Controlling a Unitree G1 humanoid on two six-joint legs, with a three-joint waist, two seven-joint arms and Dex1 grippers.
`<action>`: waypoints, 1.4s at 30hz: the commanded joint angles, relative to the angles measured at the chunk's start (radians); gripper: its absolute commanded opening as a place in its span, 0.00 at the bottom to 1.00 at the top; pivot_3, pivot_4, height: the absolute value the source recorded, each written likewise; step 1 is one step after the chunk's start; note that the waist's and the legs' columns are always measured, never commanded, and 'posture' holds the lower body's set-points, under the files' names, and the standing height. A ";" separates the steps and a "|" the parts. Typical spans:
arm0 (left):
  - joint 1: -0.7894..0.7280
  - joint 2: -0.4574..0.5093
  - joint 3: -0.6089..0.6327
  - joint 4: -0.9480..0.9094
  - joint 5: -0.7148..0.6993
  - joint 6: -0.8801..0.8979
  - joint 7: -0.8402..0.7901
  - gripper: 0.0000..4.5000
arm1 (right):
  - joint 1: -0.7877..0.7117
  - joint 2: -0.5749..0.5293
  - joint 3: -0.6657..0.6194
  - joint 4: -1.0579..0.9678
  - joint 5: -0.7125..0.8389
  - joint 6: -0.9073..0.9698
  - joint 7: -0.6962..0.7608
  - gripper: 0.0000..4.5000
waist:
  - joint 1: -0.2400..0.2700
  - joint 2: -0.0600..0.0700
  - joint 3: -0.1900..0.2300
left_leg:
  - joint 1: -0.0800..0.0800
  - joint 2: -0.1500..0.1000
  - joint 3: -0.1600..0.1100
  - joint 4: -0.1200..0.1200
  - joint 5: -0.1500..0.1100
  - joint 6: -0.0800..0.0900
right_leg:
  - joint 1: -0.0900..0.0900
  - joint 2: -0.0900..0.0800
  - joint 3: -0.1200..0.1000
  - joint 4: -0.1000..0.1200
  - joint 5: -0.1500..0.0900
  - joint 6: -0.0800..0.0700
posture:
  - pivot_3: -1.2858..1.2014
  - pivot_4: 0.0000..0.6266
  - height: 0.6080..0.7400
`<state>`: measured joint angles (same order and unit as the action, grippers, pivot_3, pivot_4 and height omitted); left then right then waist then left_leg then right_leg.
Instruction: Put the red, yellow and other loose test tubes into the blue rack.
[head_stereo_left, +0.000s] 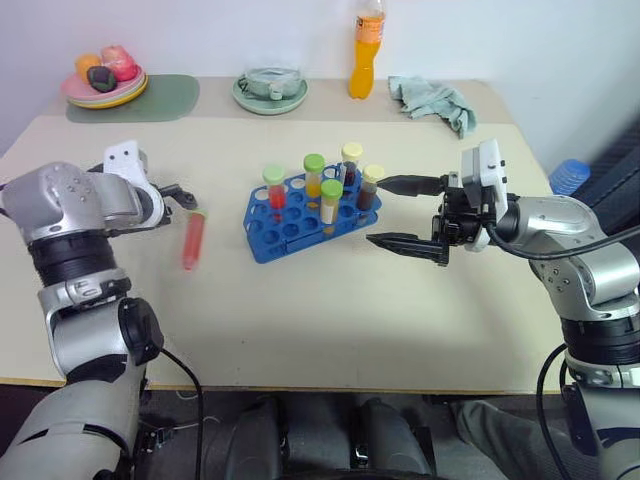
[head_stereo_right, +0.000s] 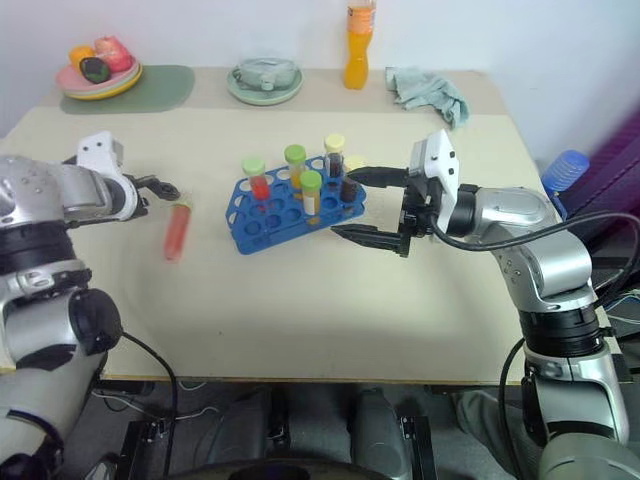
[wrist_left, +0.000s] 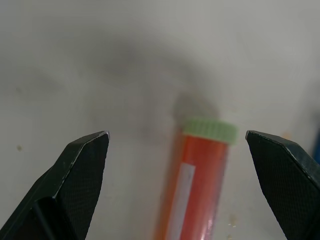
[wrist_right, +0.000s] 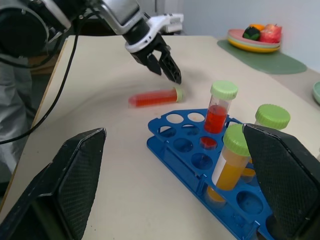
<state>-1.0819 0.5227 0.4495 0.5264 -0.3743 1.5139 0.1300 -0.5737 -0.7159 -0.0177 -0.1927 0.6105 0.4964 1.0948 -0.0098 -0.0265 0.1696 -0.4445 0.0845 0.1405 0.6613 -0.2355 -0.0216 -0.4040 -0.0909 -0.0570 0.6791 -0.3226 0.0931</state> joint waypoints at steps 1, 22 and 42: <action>-0.085 0.004 -0.026 0.111 0.045 -0.040 -0.016 1.00 | -0.023 -0.016 -0.036 -0.025 -0.001 -0.018 0.003 0.99 | 0.000 -0.001 0.001 | 0.000 0.000 0.000 0.000 0.000 0.000 | 0.000 0.000 0.000 0.000 0.000 0.000 | 0.52 0.24 1.00; -0.197 0.008 -0.243 0.410 0.181 -0.087 -0.194 0.50 | 0.025 -0.026 -0.039 -0.073 0.000 -0.003 -0.035 1.00 | -0.001 -0.001 0.001 | 0.000 0.000 0.002 0.000 0.000 0.000 | -0.001 0.000 0.000 0.002 0.000 0.000 | 0.52 0.24 1.00; 0.437 0.255 -0.265 -0.689 -0.106 -0.298 -0.719 0.18 | 0.065 -0.015 -0.054 -0.071 -0.025 -0.029 -0.065 1.00 | 0.002 -0.001 0.001 | 0.000 0.001 -0.002 0.001 0.000 -0.001 | -0.001 0.000 0.002 0.003 0.000 0.000 | 0.52 0.24 1.00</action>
<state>-0.6514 0.7792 0.1333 -0.0636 -0.4120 1.3399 -0.4786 -0.5113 -0.7255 -0.0305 -0.2353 0.5891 0.4877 1.0417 -0.0075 -0.0277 0.1706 -0.4441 0.0846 0.1386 0.6623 -0.2353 -0.0219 -0.4048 -0.0921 -0.0561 0.6815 -0.3227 0.0930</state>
